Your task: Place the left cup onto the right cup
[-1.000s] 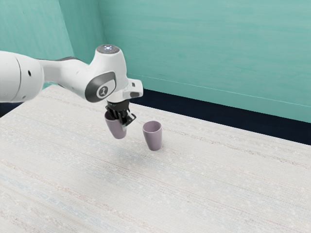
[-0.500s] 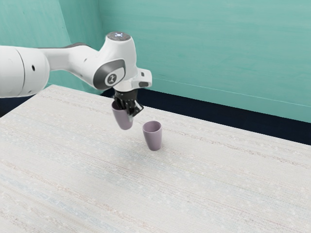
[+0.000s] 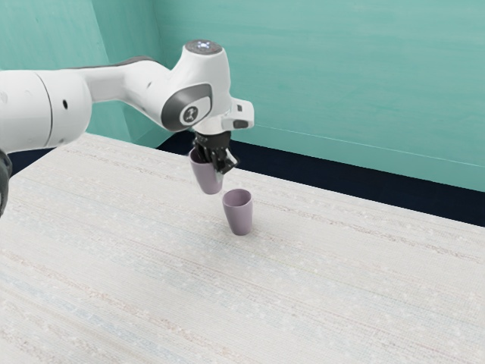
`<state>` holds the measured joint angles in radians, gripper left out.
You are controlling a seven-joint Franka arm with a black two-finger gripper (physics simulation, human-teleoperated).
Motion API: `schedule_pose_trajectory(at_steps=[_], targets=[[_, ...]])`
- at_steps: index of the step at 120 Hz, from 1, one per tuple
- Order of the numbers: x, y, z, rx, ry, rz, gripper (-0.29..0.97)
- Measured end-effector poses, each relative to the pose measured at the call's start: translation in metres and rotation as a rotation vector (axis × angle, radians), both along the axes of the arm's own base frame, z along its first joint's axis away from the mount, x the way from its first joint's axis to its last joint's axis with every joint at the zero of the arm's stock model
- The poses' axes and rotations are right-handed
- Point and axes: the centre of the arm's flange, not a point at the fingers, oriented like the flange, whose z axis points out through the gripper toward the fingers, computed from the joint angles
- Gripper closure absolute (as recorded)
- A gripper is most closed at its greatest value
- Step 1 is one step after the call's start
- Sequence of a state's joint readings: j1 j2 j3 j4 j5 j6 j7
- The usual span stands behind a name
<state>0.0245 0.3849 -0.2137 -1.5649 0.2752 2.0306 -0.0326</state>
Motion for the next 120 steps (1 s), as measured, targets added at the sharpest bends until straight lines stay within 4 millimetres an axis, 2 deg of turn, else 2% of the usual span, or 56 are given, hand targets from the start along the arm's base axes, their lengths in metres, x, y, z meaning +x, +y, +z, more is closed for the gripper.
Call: schedule_pose_trajectory(at_steps=[12,51,96,120], targets=[[0.004,-0.005,0.002,0.001,0.001,-0.008,0.78],[0.01,-0.02,-0.01,0.008,0.032,-0.034,0.78],[0.023,-0.022,-0.012,0.012,0.023,-0.039,0.78],[0.03,-0.022,-0.006,0.015,0.008,-0.038,0.78]])
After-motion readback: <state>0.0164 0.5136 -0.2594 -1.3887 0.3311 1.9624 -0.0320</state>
